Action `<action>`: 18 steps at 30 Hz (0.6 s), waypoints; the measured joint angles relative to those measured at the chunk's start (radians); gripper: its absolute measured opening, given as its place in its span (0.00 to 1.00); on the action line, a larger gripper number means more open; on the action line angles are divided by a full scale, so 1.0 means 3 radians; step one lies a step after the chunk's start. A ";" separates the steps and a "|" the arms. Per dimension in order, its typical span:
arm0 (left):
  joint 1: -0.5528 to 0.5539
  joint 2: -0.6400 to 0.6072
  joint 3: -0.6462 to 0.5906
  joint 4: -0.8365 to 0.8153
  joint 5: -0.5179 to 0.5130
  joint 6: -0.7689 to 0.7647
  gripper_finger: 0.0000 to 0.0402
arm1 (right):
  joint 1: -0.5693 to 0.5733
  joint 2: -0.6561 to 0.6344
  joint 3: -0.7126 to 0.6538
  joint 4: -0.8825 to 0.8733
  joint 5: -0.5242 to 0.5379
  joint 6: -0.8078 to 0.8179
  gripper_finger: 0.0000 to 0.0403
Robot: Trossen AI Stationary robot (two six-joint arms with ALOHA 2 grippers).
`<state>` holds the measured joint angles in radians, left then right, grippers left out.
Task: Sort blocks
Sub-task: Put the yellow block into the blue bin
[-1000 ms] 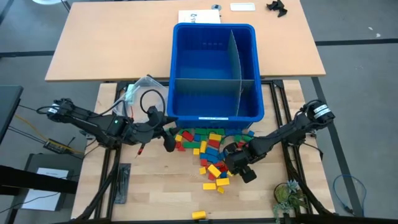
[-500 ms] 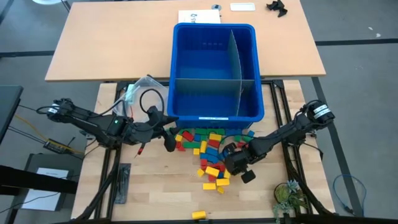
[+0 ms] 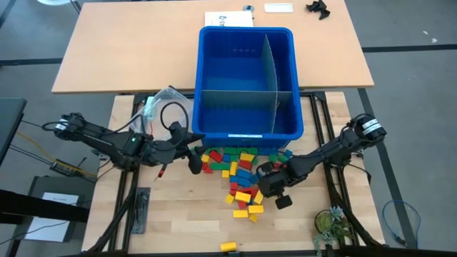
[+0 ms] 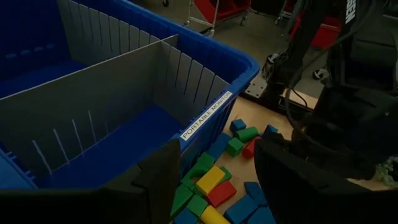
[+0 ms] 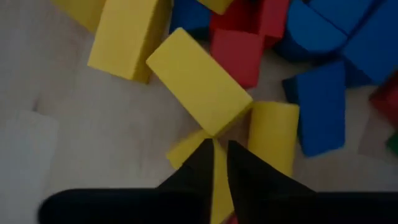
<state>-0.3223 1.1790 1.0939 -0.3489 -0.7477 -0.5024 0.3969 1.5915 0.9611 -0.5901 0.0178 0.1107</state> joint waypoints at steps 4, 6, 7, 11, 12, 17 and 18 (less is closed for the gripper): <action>-0.0001 0.0000 0.0000 0.0005 -0.0001 0.0001 0.53 | 0.0013 -0.0063 0.0000 -0.0109 -0.0115 0.0317 0.27; 0.0000 0.0000 0.0000 0.0005 0.0001 0.0000 0.53 | 0.0095 -0.0064 0.0000 -0.0114 -0.0110 0.0293 0.36; 0.0000 0.0000 0.0000 0.0006 0.0000 0.0000 0.53 | 0.0133 -0.0064 0.0000 -0.0113 -0.0089 0.0258 0.41; 0.0000 0.0000 0.0000 0.0005 0.0001 0.0001 0.53 | 0.0224 -0.0039 0.0000 -0.0058 0.0089 0.0307 0.59; 0.0000 0.0000 0.0000 0.0005 0.0000 0.0001 0.53 | 0.0228 -0.0029 0.0000 -0.0058 0.0113 0.0373 0.63; 0.0000 0.0000 0.0000 0.0032 -0.0001 0.0000 0.53 | 0.0228 -0.0024 -0.0062 -0.0066 0.0131 0.0872 0.75; 0.0000 0.0000 0.0000 0.0032 0.0000 0.0000 0.53 | 0.0226 -0.0024 -0.0079 -0.0075 0.0132 0.0937 0.76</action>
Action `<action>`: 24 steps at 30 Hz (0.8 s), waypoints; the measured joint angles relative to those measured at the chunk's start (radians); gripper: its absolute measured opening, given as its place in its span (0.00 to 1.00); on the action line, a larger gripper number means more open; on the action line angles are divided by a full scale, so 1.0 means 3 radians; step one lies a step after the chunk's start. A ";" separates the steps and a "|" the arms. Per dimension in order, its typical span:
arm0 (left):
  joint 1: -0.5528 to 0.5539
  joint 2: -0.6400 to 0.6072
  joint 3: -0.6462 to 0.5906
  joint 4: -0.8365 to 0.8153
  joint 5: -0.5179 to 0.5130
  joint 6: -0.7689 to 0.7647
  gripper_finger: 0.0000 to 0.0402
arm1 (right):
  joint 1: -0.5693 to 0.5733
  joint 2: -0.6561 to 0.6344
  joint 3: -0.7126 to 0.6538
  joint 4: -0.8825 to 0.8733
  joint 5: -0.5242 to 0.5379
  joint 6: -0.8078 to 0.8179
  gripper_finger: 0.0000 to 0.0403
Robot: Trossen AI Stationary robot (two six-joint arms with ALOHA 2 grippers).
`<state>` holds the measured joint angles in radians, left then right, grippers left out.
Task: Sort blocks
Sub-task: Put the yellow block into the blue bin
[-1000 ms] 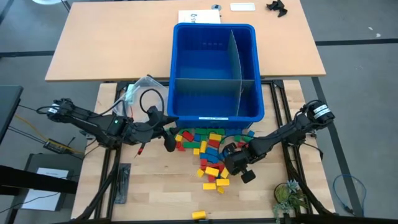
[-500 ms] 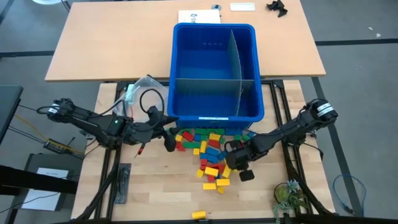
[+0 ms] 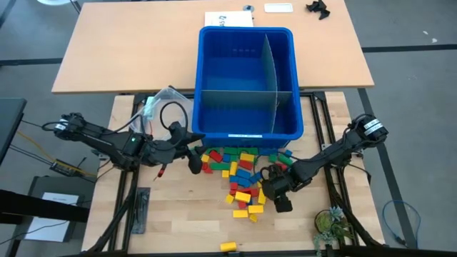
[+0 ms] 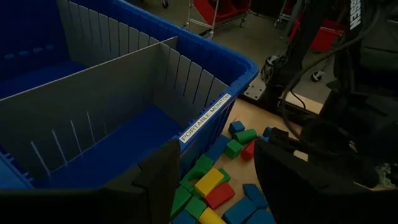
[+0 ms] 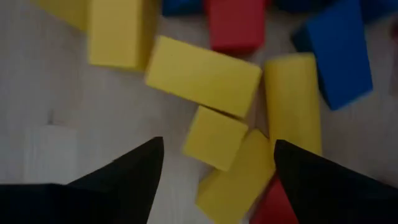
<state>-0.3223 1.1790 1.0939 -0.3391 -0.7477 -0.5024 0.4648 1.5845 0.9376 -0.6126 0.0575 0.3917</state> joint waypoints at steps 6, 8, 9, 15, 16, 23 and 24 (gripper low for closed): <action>0.0000 0.0000 0.0000 -0.0001 0.0000 0.0000 0.53 | 0.0000 0.0001 -0.0148 0.0320 0.0096 0.0193 0.74; 0.0001 0.0000 0.0000 0.0003 0.0000 0.0000 0.53 | 0.0002 0.0001 -0.0179 0.0403 0.0095 0.0154 0.72; -0.0001 0.0000 0.0000 0.0009 0.0000 0.0000 0.53 | 0.0009 0.0001 -0.0202 0.0429 0.0096 0.0124 0.72; 0.0001 0.0000 0.0000 0.0023 0.0001 0.0001 0.53 | 0.0041 0.0001 -0.0371 0.0621 0.0198 0.0077 0.65; 0.0000 0.0000 0.0000 0.0022 0.0001 0.0000 0.53 | 0.0043 0.0001 -0.0397 0.0653 0.0238 0.0093 0.63; 0.0000 0.0000 0.0000 0.0022 0.0001 0.0001 0.53 | 0.0043 0.0001 -0.0515 0.0859 0.0350 0.0099 0.51; 0.0001 0.0000 0.0000 0.0022 -0.0001 -0.0001 0.53 | 0.0043 0.0001 -0.0543 0.0880 0.0350 0.0099 0.49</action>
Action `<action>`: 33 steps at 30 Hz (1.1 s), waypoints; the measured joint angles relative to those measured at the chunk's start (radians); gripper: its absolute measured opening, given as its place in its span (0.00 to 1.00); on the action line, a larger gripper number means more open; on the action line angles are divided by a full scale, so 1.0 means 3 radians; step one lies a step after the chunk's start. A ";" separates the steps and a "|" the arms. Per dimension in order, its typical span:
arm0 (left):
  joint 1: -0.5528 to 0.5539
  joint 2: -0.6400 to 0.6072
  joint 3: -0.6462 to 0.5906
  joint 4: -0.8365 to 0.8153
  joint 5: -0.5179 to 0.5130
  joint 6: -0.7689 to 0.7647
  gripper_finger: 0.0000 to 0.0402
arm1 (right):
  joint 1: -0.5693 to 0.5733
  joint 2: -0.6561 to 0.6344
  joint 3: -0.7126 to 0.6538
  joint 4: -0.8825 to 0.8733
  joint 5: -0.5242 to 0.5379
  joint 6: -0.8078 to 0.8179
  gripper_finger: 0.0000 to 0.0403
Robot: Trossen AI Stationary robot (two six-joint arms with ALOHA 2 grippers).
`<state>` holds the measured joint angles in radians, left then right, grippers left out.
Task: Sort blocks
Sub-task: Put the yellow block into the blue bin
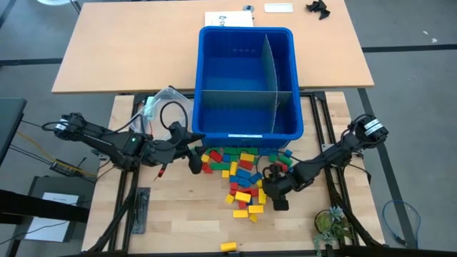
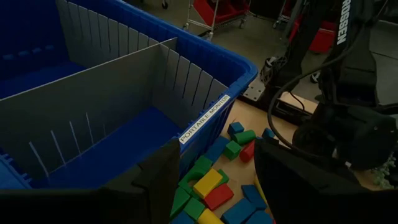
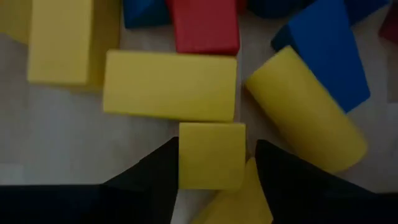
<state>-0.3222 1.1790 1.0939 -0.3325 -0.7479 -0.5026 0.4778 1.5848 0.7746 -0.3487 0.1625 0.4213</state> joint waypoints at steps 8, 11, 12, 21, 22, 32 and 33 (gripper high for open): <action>-0.0001 0.0000 0.0000 -0.0001 0.0001 0.0000 0.53 | 0.0000 -0.0004 -0.0078 -0.0012 -0.0001 0.0097 0.32; -0.0001 0.0000 0.0000 -0.0001 0.0000 0.0000 0.53 | 0.0000 -0.0009 -0.0078 -0.0014 -0.0009 0.0102 0.32; -0.0001 0.0000 0.0000 -0.0001 0.0000 0.0001 0.53 | 0.0000 -0.0009 -0.0069 -0.0032 -0.0015 0.0102 0.32; 0.0000 0.0000 0.0000 -0.0003 0.0001 0.0000 0.53 | 0.0000 -0.0006 0.0319 -0.0599 -0.0031 0.0071 0.32; 0.0000 0.0000 0.0000 -0.0003 0.0001 0.0001 0.53 | 0.0000 -0.0008 0.0367 -0.0655 -0.0031 0.0069 0.32; -0.0001 0.0000 0.0000 -0.0003 0.0001 0.0001 0.53 | -0.0007 -0.0040 0.0854 -0.1268 -0.0007 -0.0149 0.32; 0.0000 0.0000 0.0000 -0.0003 0.0000 0.0000 0.53 | -0.0010 -0.0064 0.0916 -0.1324 0.0012 -0.0176 0.32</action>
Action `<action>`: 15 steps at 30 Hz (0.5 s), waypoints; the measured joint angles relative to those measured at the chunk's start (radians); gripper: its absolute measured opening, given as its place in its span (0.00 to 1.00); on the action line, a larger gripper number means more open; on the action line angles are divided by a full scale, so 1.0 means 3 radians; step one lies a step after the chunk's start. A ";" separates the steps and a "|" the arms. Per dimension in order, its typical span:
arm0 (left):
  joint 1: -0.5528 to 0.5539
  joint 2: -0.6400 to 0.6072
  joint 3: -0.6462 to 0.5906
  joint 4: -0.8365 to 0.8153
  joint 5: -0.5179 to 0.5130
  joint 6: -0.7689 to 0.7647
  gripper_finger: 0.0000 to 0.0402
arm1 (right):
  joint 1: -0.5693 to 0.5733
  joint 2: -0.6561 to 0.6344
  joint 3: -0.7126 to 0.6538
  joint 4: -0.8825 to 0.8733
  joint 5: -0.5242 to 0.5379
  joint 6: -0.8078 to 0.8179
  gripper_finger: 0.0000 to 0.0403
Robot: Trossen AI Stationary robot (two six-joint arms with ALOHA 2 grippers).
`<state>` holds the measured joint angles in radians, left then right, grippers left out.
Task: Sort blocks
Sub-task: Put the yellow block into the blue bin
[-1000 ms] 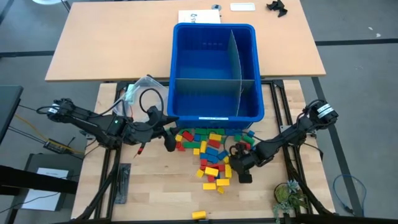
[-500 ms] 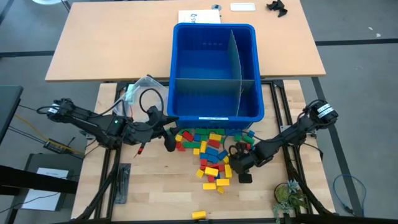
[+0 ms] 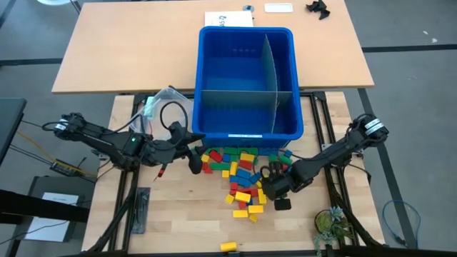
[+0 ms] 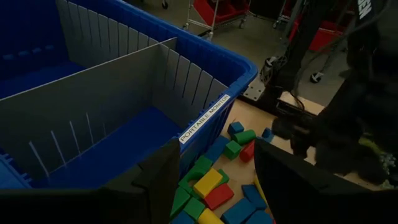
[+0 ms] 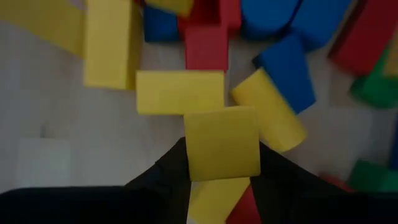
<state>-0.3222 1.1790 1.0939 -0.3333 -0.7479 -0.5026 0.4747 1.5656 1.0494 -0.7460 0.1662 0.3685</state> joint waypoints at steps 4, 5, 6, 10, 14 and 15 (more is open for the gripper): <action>-0.0001 0.0000 0.0000 -0.0001 0.0001 0.0001 0.53 | -0.0045 -0.0147 0.0212 -0.0149 0.0104 -0.0102 0.32; -0.0001 0.0000 0.0000 -0.0001 0.0000 0.0001 0.53 | -0.0064 -0.0205 0.0247 -0.0146 0.0132 -0.0127 0.32; 0.0000 0.0000 0.0000 -0.0001 0.0000 0.0001 0.53 | -0.0085 -0.0275 0.0277 -0.0143 0.0165 -0.0145 0.32; 0.0000 0.0000 0.0000 0.0000 0.0000 0.0001 0.53 | -0.0221 -0.0591 0.0324 -0.0132 0.0328 -0.0188 0.32; 0.0000 0.0000 0.0000 0.0000 0.0001 0.0001 0.53 | -0.0411 -0.0963 0.0328 -0.0115 0.0510 -0.0191 0.32; 0.0000 0.0000 0.0000 -0.0001 0.0000 0.0001 0.53 | -0.0465 -0.1054 0.0329 -0.0108 0.0558 -0.0192 0.32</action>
<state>-0.3222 1.1790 1.0939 -0.3336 -0.7479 -0.5022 0.3353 1.2496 1.1480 -0.7785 0.3335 0.3109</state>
